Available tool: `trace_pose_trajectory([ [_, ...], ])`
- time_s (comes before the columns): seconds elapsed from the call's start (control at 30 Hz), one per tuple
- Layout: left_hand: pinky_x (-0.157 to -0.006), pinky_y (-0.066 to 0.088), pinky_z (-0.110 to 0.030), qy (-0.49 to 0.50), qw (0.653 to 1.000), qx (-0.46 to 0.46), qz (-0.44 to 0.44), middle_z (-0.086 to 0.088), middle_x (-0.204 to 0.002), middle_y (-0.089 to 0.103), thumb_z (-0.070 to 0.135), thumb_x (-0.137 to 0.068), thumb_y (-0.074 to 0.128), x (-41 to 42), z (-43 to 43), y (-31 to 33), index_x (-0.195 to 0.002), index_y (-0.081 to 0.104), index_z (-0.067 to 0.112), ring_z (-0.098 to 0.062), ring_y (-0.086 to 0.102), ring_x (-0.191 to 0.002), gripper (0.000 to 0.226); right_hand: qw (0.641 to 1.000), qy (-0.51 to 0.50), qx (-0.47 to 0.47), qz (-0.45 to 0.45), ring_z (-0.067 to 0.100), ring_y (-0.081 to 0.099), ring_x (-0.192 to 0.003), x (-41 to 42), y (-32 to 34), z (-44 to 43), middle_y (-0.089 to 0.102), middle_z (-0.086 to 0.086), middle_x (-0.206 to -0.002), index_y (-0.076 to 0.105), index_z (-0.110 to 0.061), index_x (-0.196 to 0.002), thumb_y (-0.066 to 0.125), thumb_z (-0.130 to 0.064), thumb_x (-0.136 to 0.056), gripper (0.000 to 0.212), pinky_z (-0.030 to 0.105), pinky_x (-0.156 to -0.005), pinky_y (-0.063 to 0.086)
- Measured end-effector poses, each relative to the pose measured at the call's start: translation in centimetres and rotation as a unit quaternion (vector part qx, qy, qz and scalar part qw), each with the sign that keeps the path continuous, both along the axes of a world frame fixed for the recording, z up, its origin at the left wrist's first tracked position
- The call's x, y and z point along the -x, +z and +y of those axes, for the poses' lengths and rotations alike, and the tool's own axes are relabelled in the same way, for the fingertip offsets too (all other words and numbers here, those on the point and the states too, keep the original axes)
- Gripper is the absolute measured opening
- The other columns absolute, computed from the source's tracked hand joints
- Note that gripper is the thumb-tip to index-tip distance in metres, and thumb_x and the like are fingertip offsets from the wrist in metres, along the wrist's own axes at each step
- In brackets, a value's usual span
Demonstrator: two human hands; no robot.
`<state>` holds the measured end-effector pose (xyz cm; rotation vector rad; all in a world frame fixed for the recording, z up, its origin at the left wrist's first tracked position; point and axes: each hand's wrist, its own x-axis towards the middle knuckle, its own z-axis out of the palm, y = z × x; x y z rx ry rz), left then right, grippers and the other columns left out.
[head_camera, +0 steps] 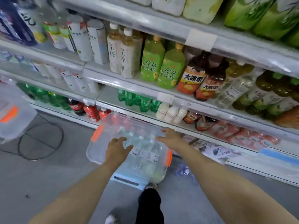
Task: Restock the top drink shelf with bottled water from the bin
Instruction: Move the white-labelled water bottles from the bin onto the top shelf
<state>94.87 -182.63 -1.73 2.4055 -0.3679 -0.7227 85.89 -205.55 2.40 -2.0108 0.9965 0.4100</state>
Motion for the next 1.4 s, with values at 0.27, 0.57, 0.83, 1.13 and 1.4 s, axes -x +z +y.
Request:
trace_pose_trajectory([
  [0.27, -0.104, 0.042, -0.045, 0.066, 0.993, -0.100, 0.014, -0.012, -0.133, 0.059, 0.047, -0.096, 0.057, 1.8, 1.6, -8.3, -0.131, 0.062, 0.019, -0.034, 0.049, -0.125, 0.044, 0.983, -0.053, -0.148, 0.092, 0.028, 0.064, -0.115, -2.2, -9.9, 0.6, 0.063, 0.011, -0.132, 0.055, -0.004, -0.140, 0.077, -0.038, -0.090, 0.064, 0.044, -0.099, 0.053],
  [0.57, -0.124, 0.001, -0.042, 0.087, 0.964, -0.204, -0.146, -0.010, -0.141, 0.056, 0.049, -0.103, 0.026, 0.4, 3.4, -12.6, -0.134, 0.058, 0.012, -0.027, 0.039, -0.141, 0.059, 0.956, -0.050, -0.265, 0.113, 0.014, 0.063, -0.091, -10.9, -15.1, 3.3, 0.062, -0.001, -0.103, 0.066, -0.016, -0.125, 0.073, -0.044, -0.092, 0.044, 0.026, -0.078, 0.057],
  [0.83, -0.123, 0.011, -0.047, 0.094, 0.952, -0.220, -0.189, -0.006, -0.126, 0.067, 0.051, -0.101, 0.024, 0.7, 3.2, -13.8, -0.124, 0.064, 0.013, -0.027, 0.052, -0.129, 0.060, 0.960, -0.037, -0.250, 0.120, 0.015, 0.063, -0.099, -18.0, -19.2, 5.7, 0.061, 0.003, -0.128, 0.057, -0.019, -0.141, 0.072, -0.049, -0.091, 0.060, 0.036, -0.095, 0.059],
  [1.13, -0.121, 0.016, -0.048, 0.101, 0.951, -0.218, -0.193, 0.000, -0.120, 0.069, 0.051, -0.101, 0.025, 0.7, 3.0, -13.8, -0.120, 0.065, 0.015, -0.024, 0.054, -0.127, 0.057, 0.976, 0.014, -0.126, 0.175, 0.021, 0.069, -0.090, -20.7, -21.7, 8.2, 0.064, 0.003, -0.110, 0.044, -0.013, -0.146, 0.078, -0.075, -0.067, 0.107, 0.036, -0.082, 0.063],
  [1.4, -0.121, 0.017, -0.048, 0.100, 0.953, -0.215, -0.189, 0.000, -0.120, 0.069, 0.050, -0.101, 0.029, 0.7, 3.0, -13.8, -0.121, 0.065, 0.015, -0.024, 0.053, -0.127, 0.054, 0.944, -0.037, -0.299, 0.138, 0.029, 0.065, -0.109, -19.0, -22.5, 7.0, 0.063, 0.012, -0.133, 0.042, -0.017, -0.153, 0.081, -0.020, -0.086, 0.077, 0.038, -0.089, 0.058],
])
